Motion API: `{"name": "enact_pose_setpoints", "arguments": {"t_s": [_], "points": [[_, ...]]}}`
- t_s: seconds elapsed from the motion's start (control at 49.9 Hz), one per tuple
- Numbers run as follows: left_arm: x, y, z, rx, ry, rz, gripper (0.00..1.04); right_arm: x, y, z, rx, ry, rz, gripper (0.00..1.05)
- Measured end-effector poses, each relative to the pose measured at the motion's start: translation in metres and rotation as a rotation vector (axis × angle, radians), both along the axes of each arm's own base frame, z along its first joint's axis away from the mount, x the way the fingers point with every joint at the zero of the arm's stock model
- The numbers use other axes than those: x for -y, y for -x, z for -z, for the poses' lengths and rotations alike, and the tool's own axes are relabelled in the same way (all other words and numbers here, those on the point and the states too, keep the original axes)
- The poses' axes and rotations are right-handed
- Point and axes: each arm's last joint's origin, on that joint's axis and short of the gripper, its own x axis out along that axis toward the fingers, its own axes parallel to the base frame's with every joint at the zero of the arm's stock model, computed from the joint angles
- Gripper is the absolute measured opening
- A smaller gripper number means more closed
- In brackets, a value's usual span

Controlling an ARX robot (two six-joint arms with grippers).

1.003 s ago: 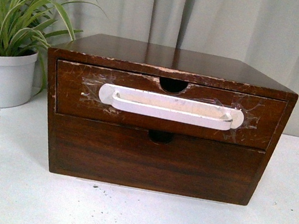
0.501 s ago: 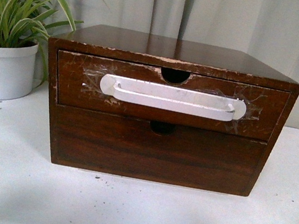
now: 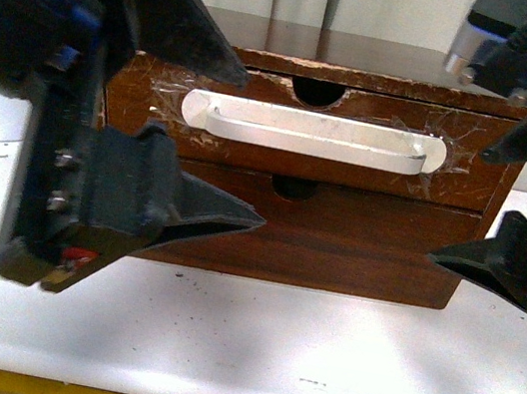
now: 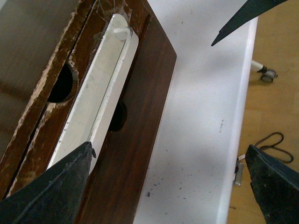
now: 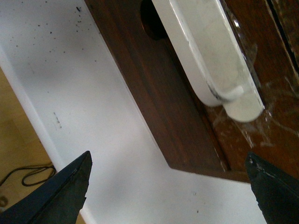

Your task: Open drawer

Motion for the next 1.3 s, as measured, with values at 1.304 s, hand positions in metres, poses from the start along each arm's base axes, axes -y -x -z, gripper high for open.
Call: {"name": "enact_pose_setpoints", "arguments": {"t_s": [1.304], "points": [[0.015, -0.049, 0.017, -0.143, -0.239, 0.119, 0.99, -0.038, -0.049, 0.013, -0.16, -0.013, -0.197, 0.96]]}}
